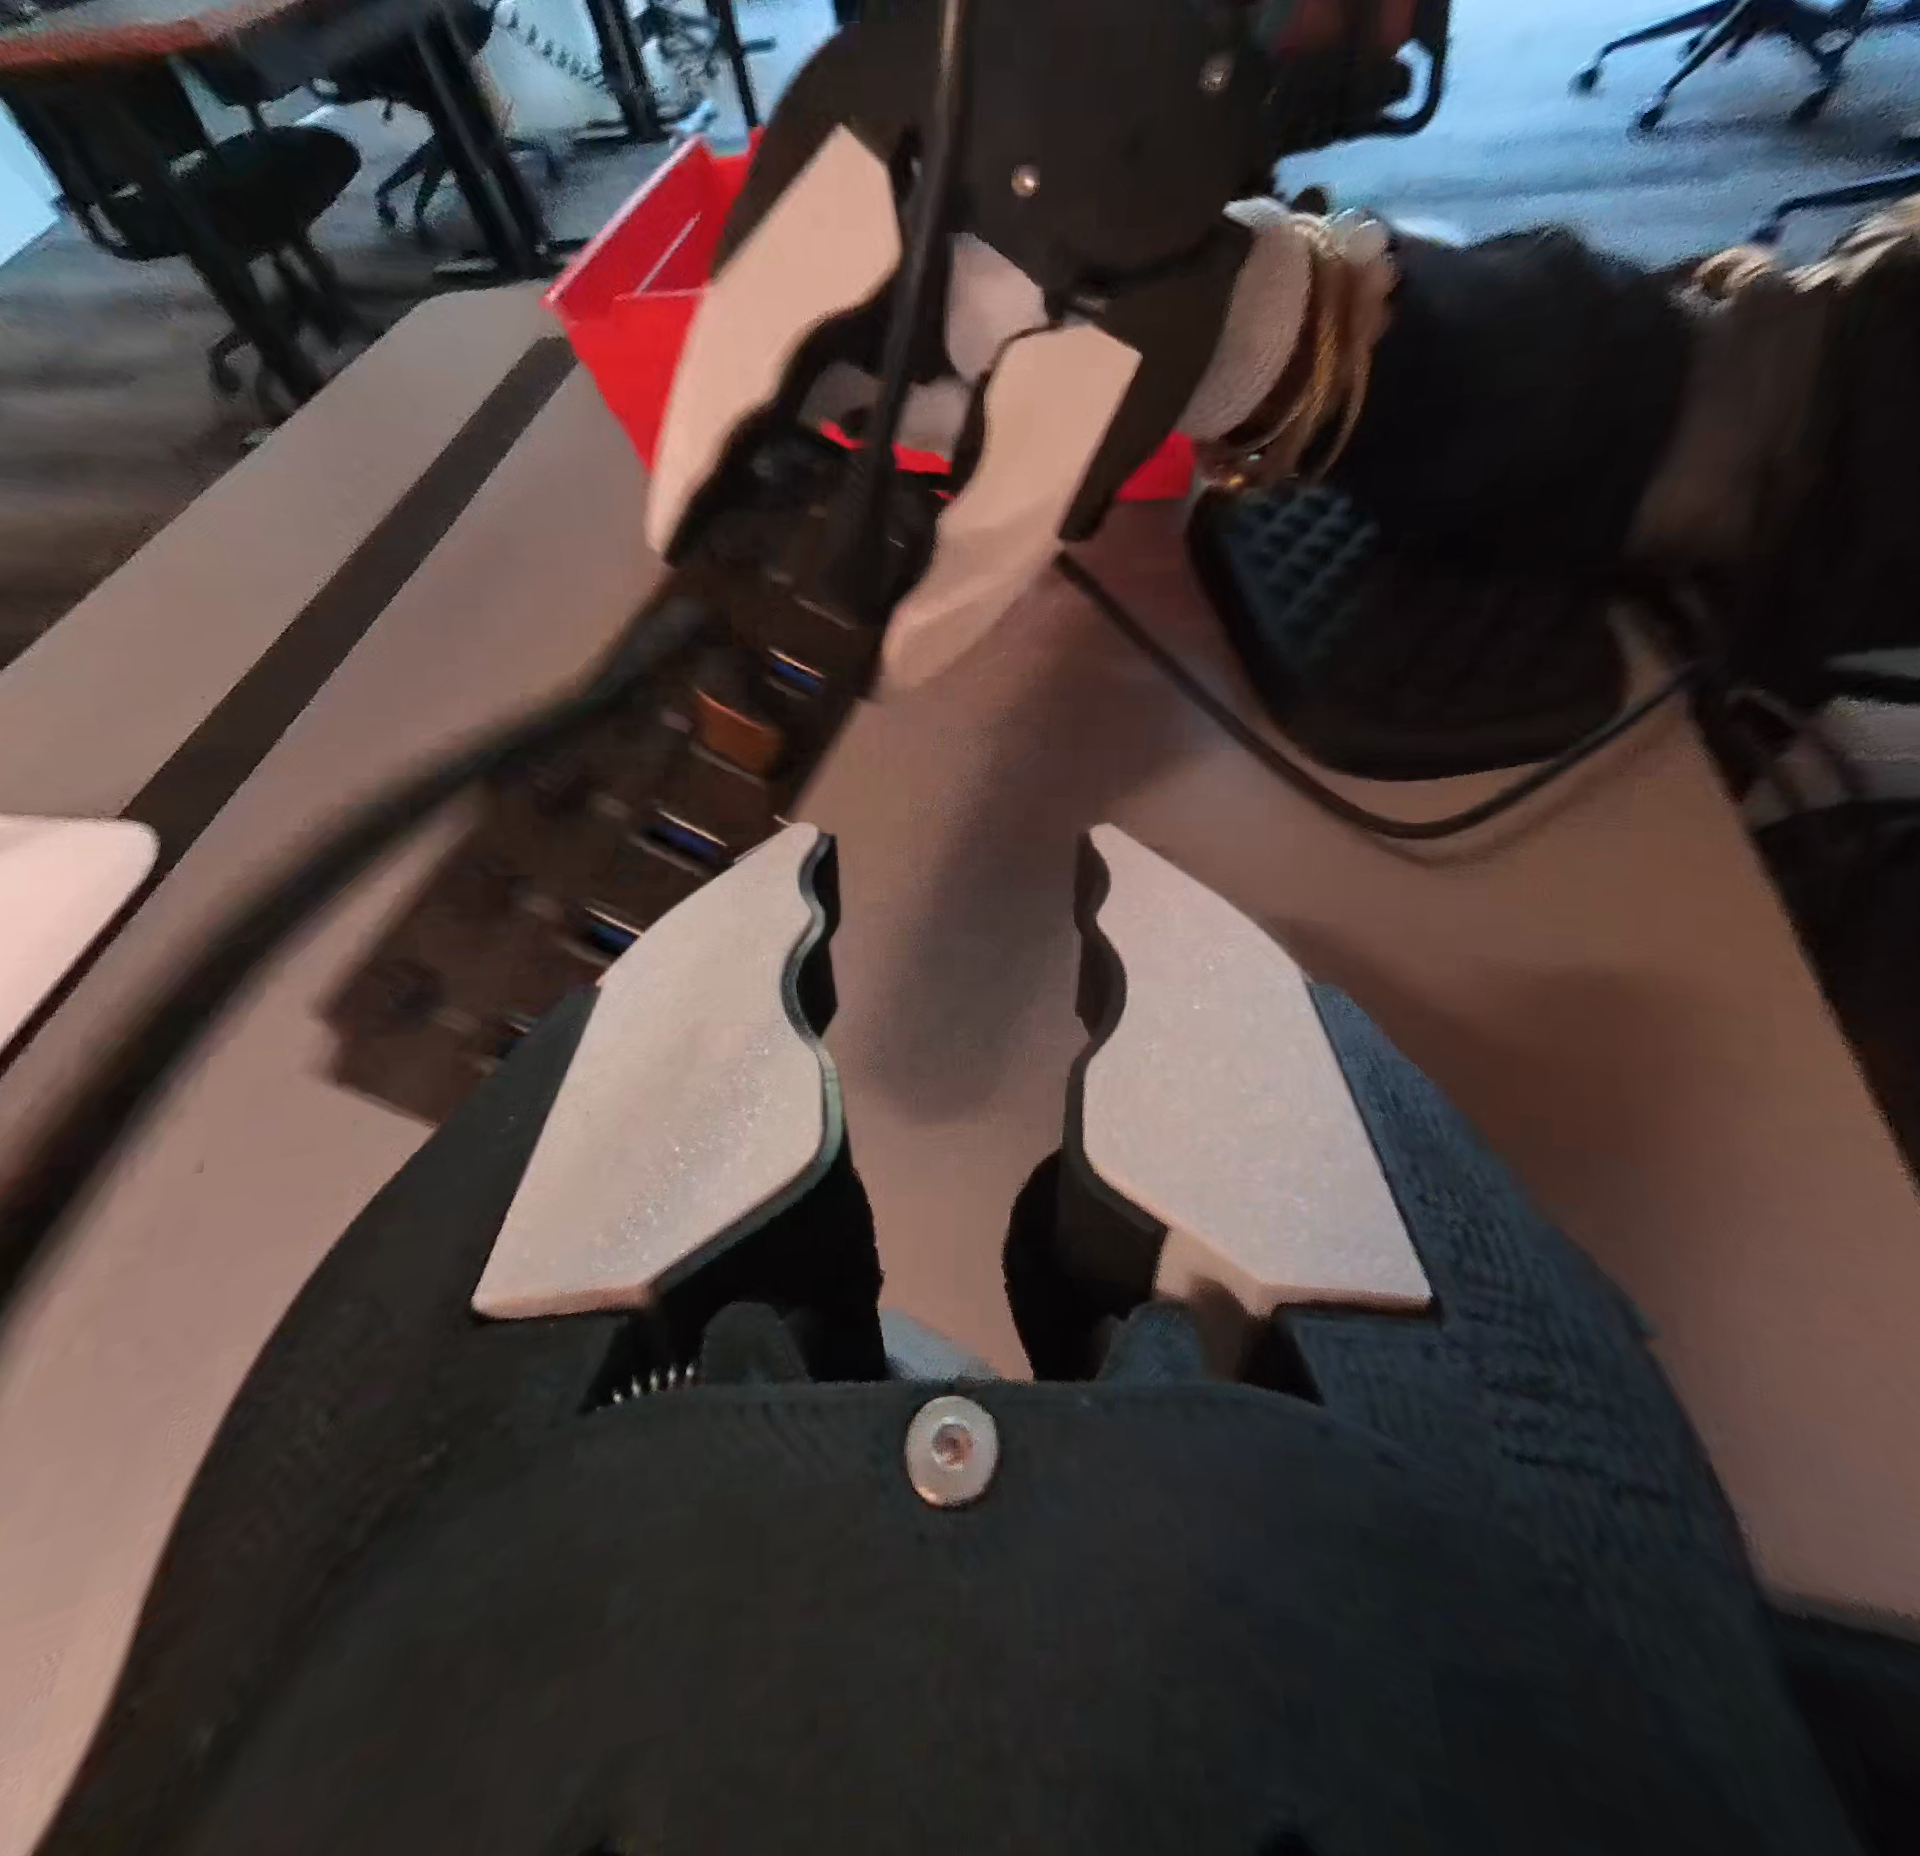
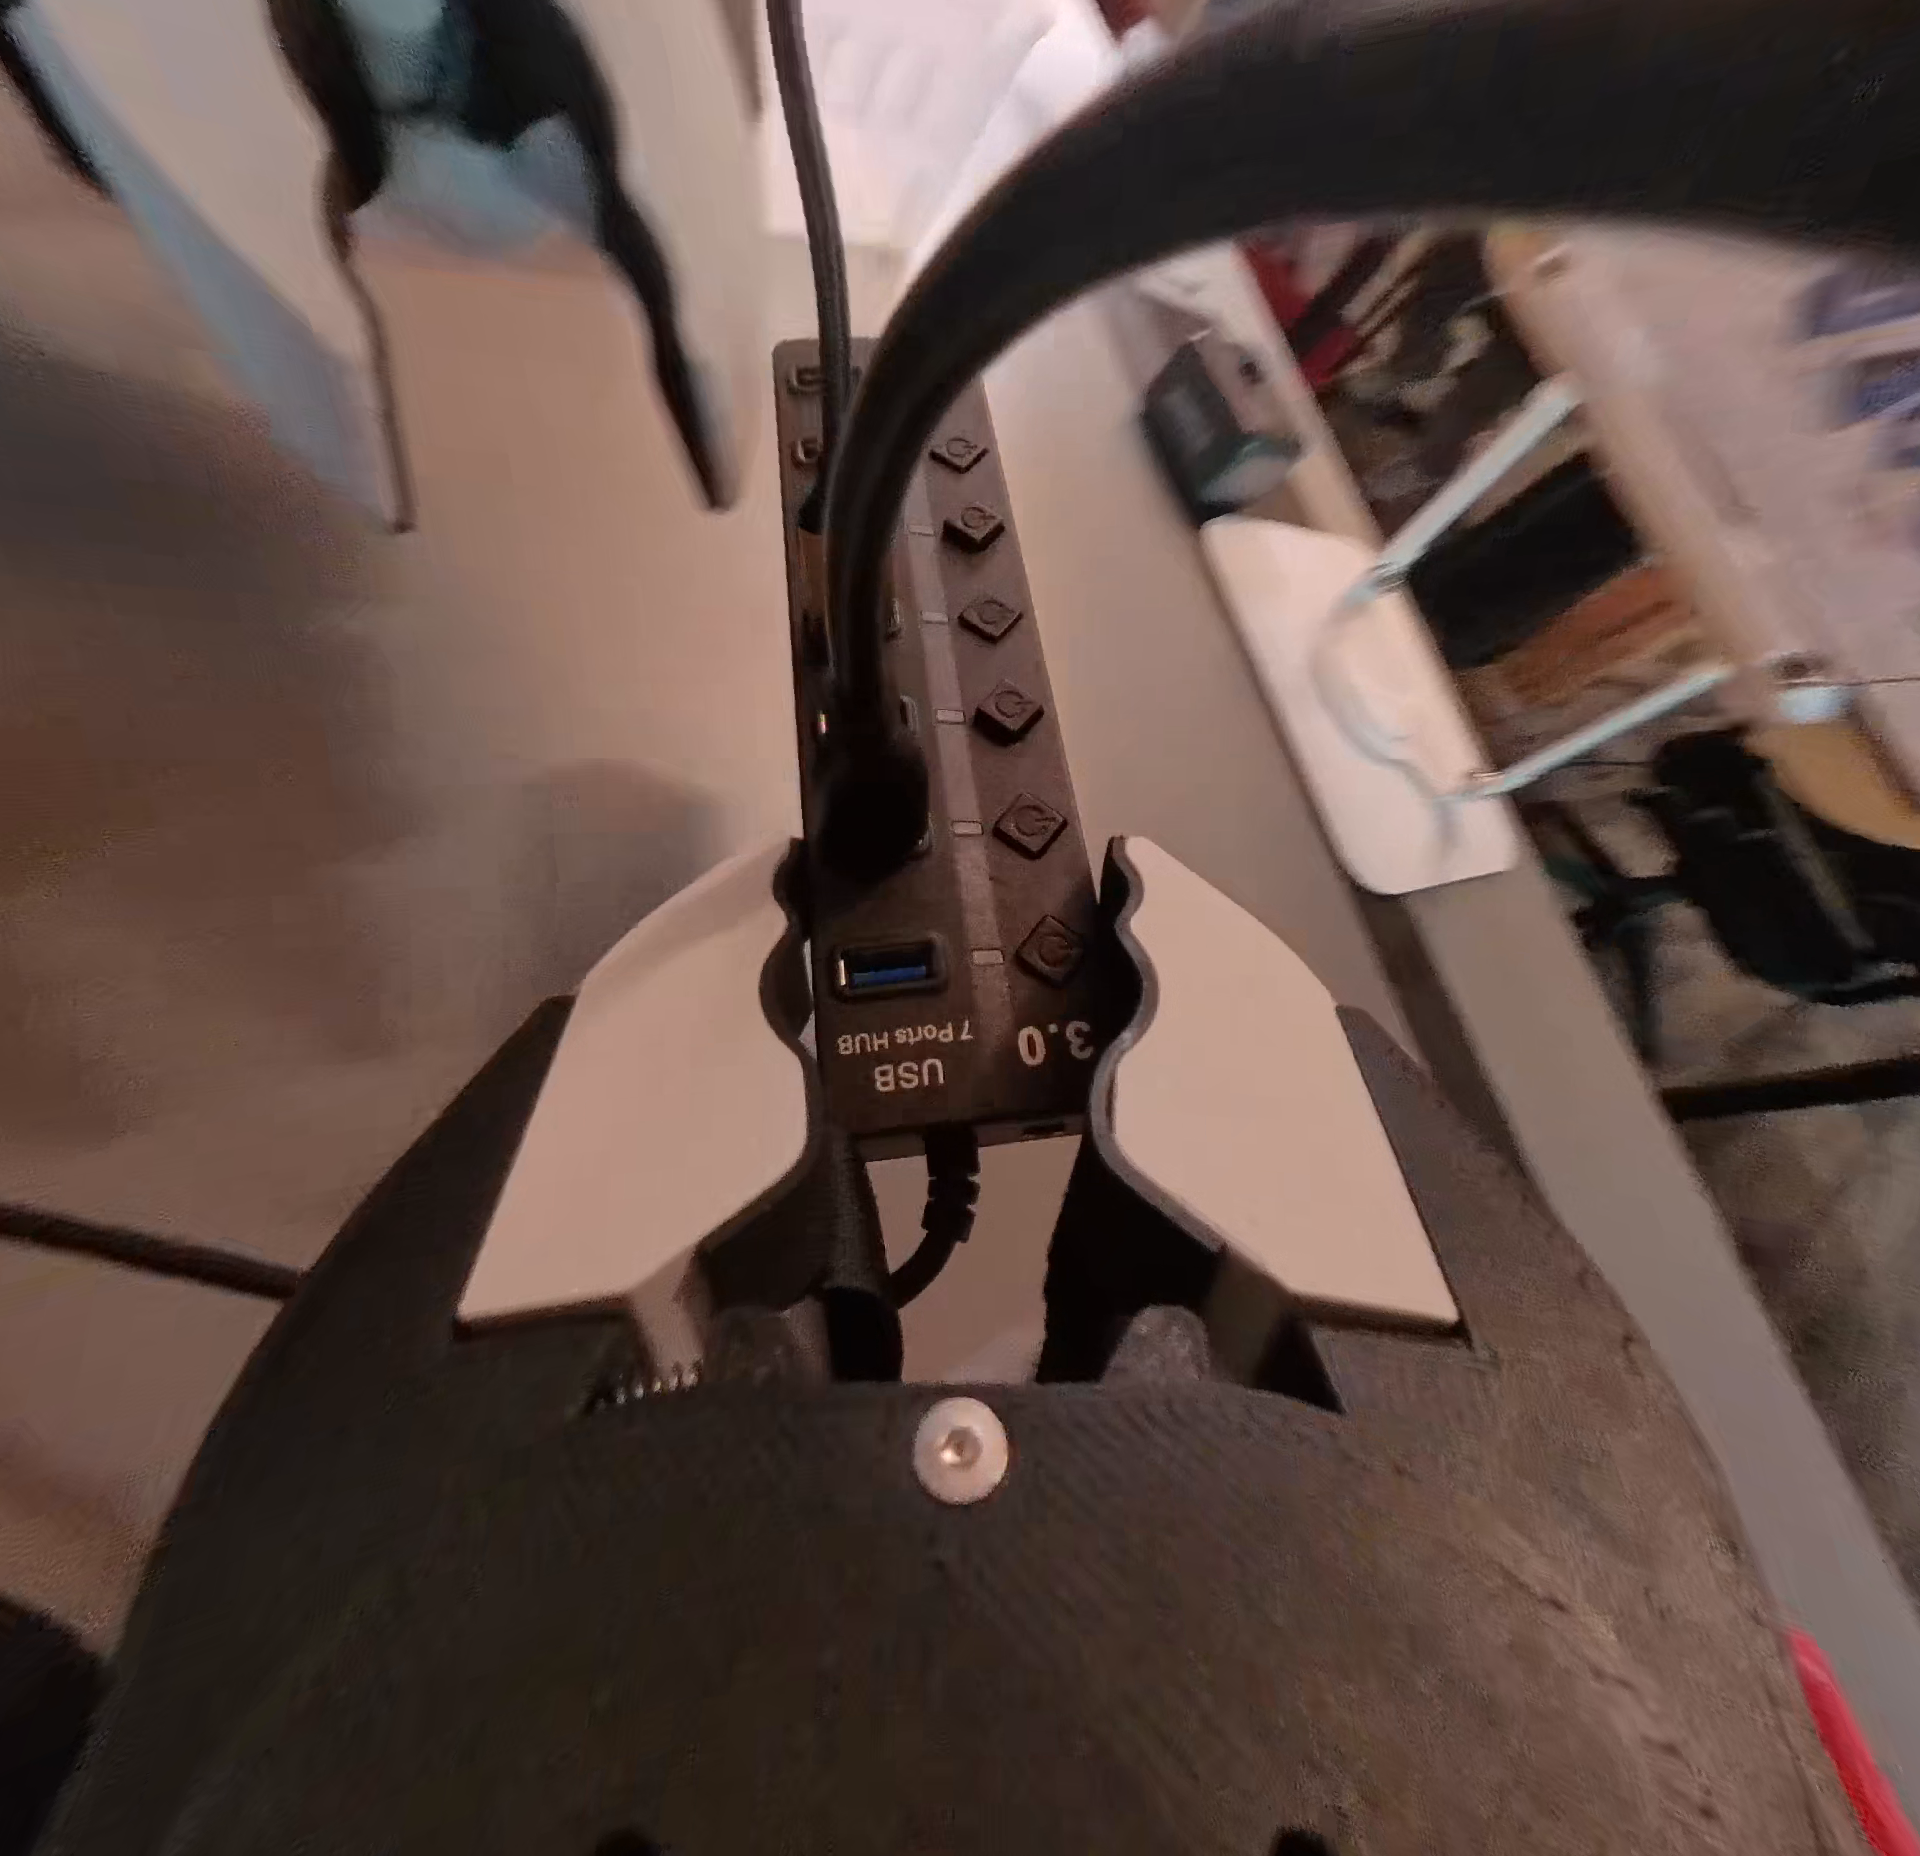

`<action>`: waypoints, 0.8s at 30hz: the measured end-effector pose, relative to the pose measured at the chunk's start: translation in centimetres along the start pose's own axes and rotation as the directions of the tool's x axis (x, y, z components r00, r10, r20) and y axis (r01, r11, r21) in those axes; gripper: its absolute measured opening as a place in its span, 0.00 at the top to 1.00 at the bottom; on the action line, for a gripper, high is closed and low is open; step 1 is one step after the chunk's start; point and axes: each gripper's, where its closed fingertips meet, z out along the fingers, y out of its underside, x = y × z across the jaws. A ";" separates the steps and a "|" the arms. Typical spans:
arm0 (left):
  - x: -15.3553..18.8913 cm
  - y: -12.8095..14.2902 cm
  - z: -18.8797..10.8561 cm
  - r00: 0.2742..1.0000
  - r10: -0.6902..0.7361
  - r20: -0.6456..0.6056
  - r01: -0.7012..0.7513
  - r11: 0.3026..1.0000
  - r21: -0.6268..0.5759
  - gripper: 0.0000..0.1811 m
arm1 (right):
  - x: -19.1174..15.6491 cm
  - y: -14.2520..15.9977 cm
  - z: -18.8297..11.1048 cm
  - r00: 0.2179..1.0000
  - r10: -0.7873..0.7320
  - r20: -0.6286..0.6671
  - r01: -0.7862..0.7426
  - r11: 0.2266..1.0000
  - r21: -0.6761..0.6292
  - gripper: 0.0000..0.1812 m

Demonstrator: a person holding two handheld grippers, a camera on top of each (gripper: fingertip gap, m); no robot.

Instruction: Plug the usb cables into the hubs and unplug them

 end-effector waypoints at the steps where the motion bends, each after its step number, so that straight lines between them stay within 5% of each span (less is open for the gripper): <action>1: 0.6 -0.2 0.2 0.999 -0.003 -0.037 0.004 1.000 0.008 0.76 | 1.0 -0.5 -0.7 0.998 -0.012 -0.065 0.014 1.000 0.016 0.70; 9: 5.6 2.5 2.9 0.940 0.016 -0.340 -0.038 0.998 -0.059 0.79 | 7.9 -4.7 -7.3 0.926 0.103 -0.363 -0.025 0.977 0.213 0.70; 19: 4.0 4.7 3.9 0.965 -0.009 -0.260 -0.032 0.988 -0.153 0.80 | 15.9 -17.5 -17.6 0.870 0.159 -0.467 0.034 0.926 0.377 0.70; 24: 2.9 4.8 3.7 0.980 -0.002 -0.200 -0.032 0.985 -0.167 0.80 | 21.2 -21.0 -23.3 0.792 0.144 -0.594 0.085 0.937 0.340 0.70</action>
